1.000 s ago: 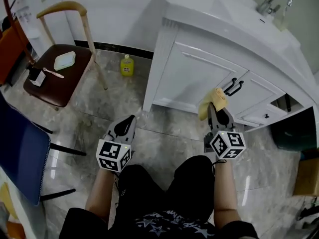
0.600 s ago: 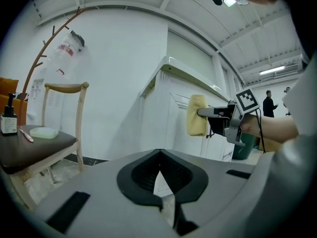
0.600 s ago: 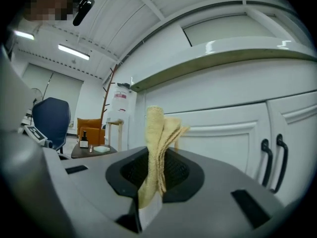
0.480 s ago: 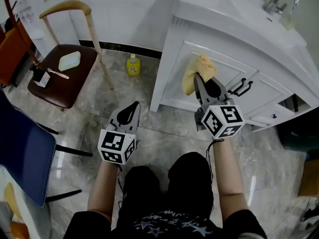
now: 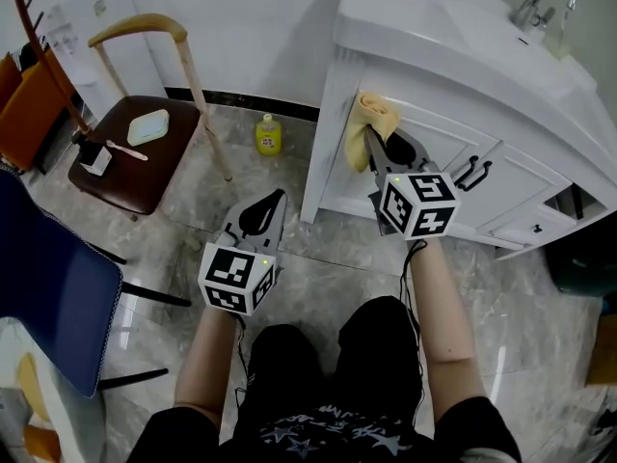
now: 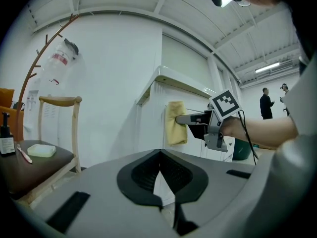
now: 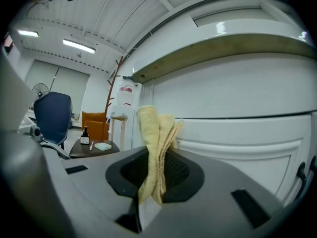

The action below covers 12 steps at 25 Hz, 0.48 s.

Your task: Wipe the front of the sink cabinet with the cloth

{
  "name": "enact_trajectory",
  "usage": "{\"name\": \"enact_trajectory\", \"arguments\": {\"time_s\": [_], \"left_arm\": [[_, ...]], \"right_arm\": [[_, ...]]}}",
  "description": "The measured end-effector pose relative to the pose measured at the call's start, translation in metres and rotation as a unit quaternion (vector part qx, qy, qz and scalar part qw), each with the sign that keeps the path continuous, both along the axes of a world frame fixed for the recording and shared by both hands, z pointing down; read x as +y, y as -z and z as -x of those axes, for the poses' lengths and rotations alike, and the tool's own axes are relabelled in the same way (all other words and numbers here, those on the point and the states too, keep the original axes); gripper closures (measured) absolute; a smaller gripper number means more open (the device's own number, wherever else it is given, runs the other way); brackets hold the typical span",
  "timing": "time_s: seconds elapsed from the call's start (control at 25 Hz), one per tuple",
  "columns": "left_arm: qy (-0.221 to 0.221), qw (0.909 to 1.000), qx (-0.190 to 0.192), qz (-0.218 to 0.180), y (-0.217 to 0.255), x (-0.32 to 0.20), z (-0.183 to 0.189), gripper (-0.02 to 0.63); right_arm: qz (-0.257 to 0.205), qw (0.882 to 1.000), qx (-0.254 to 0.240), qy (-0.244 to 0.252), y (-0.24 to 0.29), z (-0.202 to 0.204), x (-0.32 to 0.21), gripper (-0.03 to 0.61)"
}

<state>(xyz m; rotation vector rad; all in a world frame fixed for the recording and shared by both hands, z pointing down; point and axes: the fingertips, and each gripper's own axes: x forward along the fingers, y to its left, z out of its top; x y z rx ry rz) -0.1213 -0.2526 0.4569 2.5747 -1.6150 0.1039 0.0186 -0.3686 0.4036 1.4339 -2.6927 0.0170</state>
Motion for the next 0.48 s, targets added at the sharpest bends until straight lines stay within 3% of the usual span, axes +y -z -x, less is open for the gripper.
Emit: {"name": "enact_trajectory", "arguments": {"time_s": [0.48], "left_arm": [[-0.015,0.9997,-0.01,-0.017,0.024,-0.004,-0.037,0.597]], "right_arm": [[0.01,0.999,-0.019,-0.048,0.003,-0.072,0.0,0.515]]}}
